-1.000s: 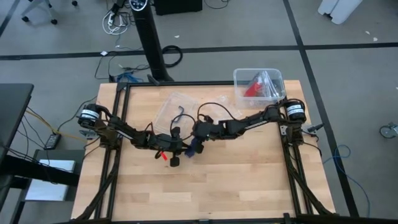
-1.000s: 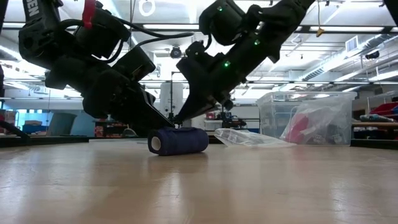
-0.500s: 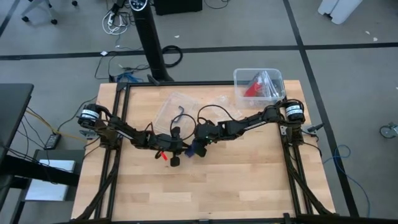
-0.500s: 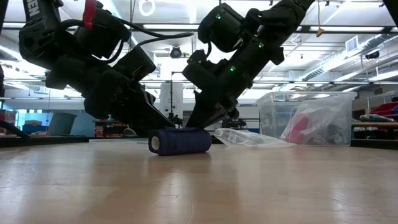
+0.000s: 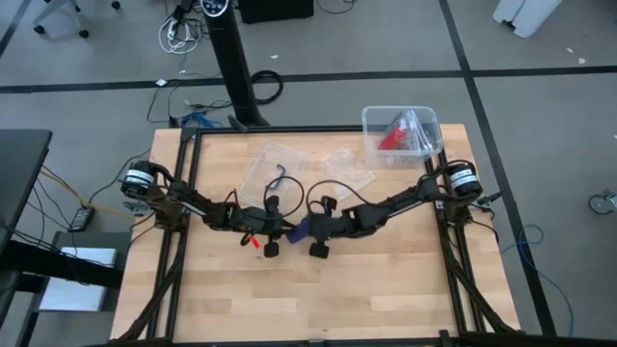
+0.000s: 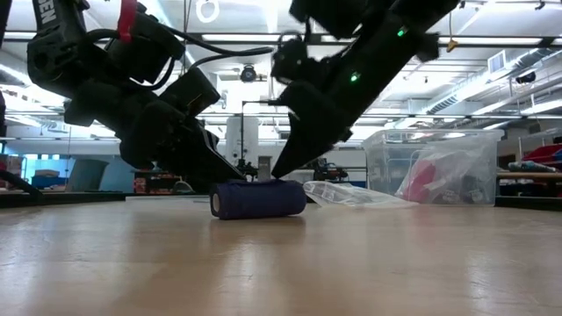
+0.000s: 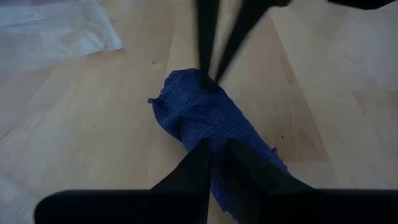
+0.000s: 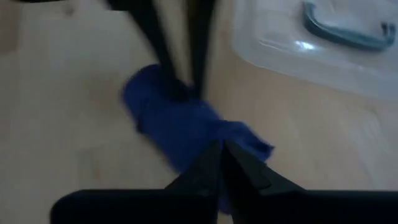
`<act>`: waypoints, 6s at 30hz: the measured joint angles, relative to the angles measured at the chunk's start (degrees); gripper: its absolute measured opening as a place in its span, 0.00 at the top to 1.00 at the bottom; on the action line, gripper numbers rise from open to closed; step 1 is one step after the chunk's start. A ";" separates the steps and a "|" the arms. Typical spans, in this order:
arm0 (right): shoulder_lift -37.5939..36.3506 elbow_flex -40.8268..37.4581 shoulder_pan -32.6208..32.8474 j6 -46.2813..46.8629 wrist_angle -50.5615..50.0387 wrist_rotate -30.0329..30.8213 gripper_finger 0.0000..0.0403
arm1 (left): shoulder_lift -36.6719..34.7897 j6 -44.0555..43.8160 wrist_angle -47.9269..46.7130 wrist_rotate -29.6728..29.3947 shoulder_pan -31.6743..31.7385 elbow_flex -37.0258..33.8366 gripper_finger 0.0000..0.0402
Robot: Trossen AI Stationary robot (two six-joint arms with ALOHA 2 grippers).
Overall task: Roll bandage
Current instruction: Roll the blue bandage, then open the transparent zip bag
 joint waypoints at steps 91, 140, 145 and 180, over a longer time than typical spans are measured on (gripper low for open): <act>-17.60 -22.06 -18.19 -29.77 -14.65 4.29 0.74 | -15.74 8.98 -5.80 15.44 8.55 0.00 0.86; -14.87 -23.39 -19.29 -40.79 -5.07 9.95 0.79 | -15.76 10.86 -7.28 12.19 8.52 0.00 0.86; -14.75 -23.39 -19.32 -40.86 -5.16 9.95 0.79 | -15.76 10.88 -7.30 12.17 8.46 0.00 0.86; -15.46 -19.43 -23.07 -34.55 -4.54 -2.17 1.00 | -16.50 10.97 -5.37 11.60 8.32 0.00 0.86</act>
